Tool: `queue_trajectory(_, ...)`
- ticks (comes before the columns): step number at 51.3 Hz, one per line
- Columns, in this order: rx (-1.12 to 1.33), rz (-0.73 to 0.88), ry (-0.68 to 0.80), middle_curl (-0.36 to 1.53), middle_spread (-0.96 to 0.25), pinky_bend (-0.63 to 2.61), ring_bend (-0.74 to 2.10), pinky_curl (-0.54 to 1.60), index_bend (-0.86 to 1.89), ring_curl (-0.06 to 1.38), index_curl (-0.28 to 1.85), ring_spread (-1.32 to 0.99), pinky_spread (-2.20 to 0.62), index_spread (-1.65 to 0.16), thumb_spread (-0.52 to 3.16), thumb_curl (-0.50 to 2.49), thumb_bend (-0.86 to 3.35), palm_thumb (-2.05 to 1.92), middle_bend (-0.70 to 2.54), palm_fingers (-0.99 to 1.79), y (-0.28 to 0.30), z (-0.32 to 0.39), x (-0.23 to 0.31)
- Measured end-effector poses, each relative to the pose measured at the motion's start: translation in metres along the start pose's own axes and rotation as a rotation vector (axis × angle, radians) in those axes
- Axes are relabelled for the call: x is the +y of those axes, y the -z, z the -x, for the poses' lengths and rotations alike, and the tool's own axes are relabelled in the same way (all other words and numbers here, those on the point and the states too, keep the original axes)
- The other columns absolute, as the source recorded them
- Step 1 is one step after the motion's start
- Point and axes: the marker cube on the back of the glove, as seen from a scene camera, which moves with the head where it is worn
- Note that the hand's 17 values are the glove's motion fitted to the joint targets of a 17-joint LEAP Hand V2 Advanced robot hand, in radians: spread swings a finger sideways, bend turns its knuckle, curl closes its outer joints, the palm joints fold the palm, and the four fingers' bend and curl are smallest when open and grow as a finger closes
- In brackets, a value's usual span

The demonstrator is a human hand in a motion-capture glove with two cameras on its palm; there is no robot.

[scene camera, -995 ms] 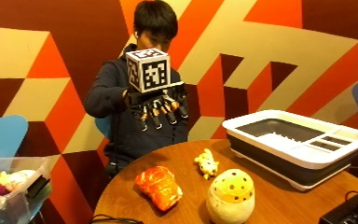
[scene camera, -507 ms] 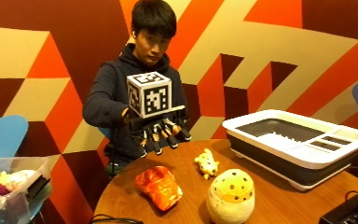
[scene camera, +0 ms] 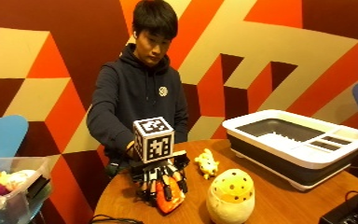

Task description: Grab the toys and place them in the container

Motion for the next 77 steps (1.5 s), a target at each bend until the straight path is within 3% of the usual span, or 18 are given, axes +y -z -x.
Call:
queue_trajectory(5, -0.046, -0.145, 0.064, 0.05, 0.05, 1.28, 0.89, 0.4, 0.16, 0.36, 0.16, -0.05, -0.12, -0.29, 1.39, 0.28, 0.07, 0.14, 0.02, 0.2, 0.0, 0.007, -0.002)
queue_trajectory(6, -0.051, -0.168, 0.079, 0.05, 0.05, 1.31, 1.0, 0.42, 0.18, 0.4, 0.17, -0.09, -0.17, -0.29, 1.42, 0.29, 0.11, 0.21, 0.05, 0.37, 0.0, 0.008, -0.001)
queue_trajectory(10, -0.051, -0.23, 0.128, 0.07, 0.03, 1.35, 1.18, 0.42, 0.16, 0.45, 0.18, -0.19, -0.26, -0.29, 1.51, 0.35, 0.23, 0.41, 0.18, 0.64, 0.004, 0.011, -0.001)
queue_trajectory(15, -0.018, -0.243, 0.157, 0.13, -0.03, 1.38, 1.28, 0.45, 0.17, 0.52, 0.18, -0.28, -0.32, -0.28, 1.46, 0.45, 0.32, 0.63, 0.36, 0.9, 0.017, 0.015, -0.004)
queue_trajectory(26, -0.022, -0.206, 0.187, 0.27, -0.12, 1.16, 1.28, 0.46, 0.4, 0.57, 0.29, -0.36, -0.38, -0.33, 1.17, 0.63, 0.32, 0.74, 0.74, 1.11, 0.062, 0.028, 0.007)
queue_trajectory(52, -0.064, -0.313, 0.321, 0.48, -0.18, 1.2, 1.42, 0.57, 0.68, 0.65, 0.56, -0.4, -0.42, -0.38, 0.73, 1.0, 0.35, 0.69, 1.05, 0.97, 0.183, 0.108, 0.044)
queue_trajectory(68, -0.132, -0.289, 0.483, 0.59, -0.18, 1.25, 1.48, 0.62, 0.73, 0.68, 0.71, -0.39, -0.43, -0.38, 0.53, 1.18, 0.38, 0.62, 1.09, 0.89, 0.195, 0.213, 0.048)
queue_trajectory(77, -0.237, -0.194, 0.536, 0.63, -0.18, 1.28, 1.5, 0.63, 0.71, 0.67, 0.79, -0.39, -0.43, -0.38, 0.45, 1.26, 0.37, 0.57, 1.07, 0.83, 0.172, 0.276, 0.043)
